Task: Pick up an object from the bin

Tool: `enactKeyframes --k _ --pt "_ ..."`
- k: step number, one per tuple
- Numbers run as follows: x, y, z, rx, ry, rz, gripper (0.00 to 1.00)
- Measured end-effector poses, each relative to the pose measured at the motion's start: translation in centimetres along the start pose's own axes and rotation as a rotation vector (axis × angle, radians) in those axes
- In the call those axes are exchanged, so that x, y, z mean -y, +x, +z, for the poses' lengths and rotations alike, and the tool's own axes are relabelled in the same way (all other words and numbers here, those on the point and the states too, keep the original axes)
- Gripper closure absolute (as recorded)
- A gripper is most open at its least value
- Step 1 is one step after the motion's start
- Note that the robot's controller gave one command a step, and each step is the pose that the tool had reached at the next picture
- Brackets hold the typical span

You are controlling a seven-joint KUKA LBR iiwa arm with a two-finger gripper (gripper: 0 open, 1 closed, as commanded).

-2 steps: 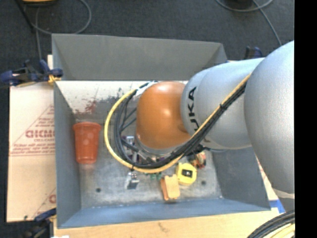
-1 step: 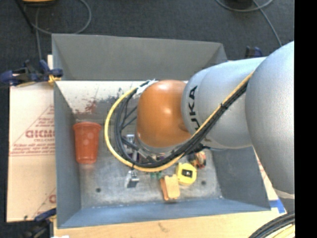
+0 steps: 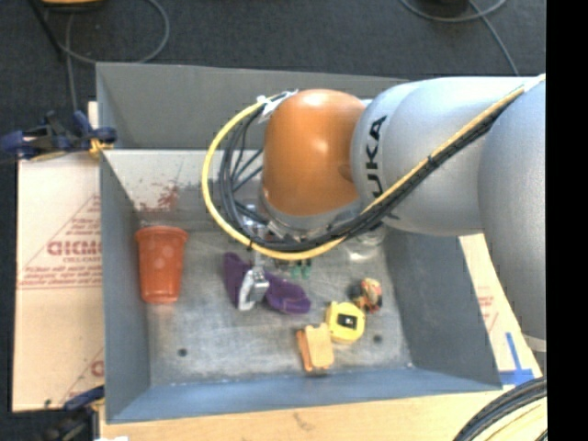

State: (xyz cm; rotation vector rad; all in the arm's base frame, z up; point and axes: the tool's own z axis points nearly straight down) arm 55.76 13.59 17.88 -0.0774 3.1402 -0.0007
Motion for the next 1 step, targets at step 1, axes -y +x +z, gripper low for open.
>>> enactKeyframes --k 1 --pt "3.31 0.06 9.15 0.002 -0.002 -0.246 1.00"
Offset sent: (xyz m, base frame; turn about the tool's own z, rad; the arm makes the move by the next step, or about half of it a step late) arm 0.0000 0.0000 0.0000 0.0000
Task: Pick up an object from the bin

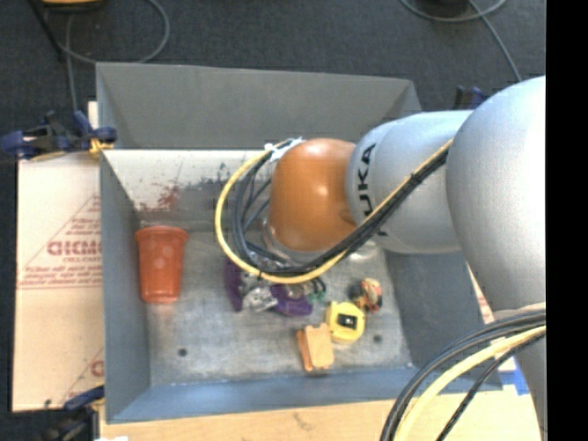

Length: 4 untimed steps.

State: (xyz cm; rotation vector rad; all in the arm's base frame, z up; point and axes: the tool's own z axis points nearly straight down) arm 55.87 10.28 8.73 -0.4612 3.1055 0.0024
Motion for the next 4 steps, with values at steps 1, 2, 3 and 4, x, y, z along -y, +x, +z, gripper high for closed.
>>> enactKeyframes --k 1,2,3,4 --pt "0.0 0.0 0.0 0.000 -0.001 0.002 0.00" --pt "0.0 0.0 0.0 0.000 -0.001 0.003 0.00" --pt "5.5 -6.0 0.6 0.002 0.000 -0.073 1.00" --pt "5.5 -6.1 0.6 0.003 0.000 -0.072 1.00"
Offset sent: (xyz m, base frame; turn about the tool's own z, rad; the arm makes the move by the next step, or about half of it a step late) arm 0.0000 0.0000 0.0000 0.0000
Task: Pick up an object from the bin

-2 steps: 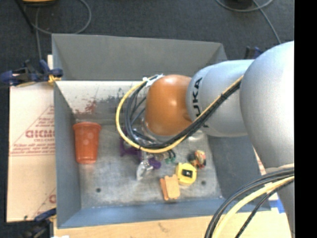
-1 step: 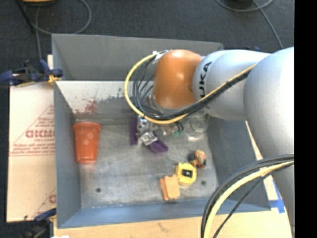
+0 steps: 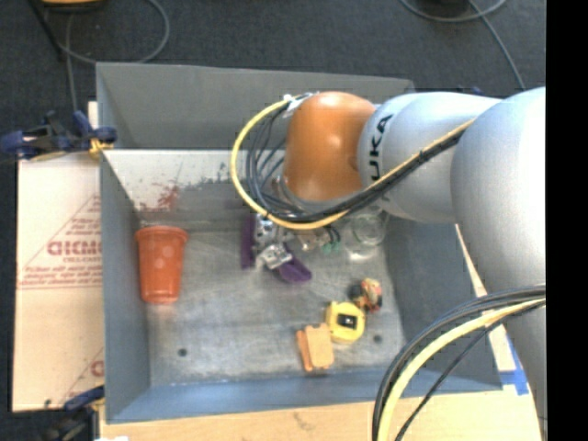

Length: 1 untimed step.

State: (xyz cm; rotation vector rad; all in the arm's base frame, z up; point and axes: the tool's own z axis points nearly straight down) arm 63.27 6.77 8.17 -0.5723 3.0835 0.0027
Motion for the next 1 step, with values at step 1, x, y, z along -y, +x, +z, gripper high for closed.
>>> enactKeyframes --k 1 --pt "1.31 3.73 -11.74 -0.001 0.001 -0.071 1.00"
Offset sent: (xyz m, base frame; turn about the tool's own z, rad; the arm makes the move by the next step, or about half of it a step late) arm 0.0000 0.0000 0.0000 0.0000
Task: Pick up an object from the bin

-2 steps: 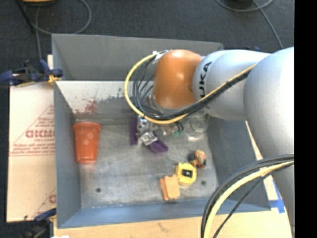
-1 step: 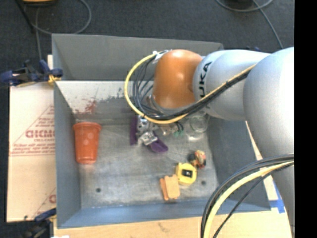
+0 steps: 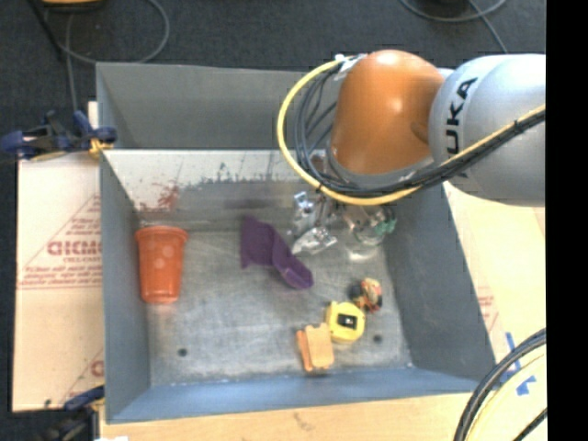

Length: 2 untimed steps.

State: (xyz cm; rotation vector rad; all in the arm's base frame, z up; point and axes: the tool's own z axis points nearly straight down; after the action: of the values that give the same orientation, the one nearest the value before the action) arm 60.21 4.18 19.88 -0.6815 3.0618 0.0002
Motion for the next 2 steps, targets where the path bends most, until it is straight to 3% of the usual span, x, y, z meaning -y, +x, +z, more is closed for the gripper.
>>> enactKeyframes --k 2 --pt "-0.12 0.44 -0.81 -0.003 0.000 -0.052 1.00"
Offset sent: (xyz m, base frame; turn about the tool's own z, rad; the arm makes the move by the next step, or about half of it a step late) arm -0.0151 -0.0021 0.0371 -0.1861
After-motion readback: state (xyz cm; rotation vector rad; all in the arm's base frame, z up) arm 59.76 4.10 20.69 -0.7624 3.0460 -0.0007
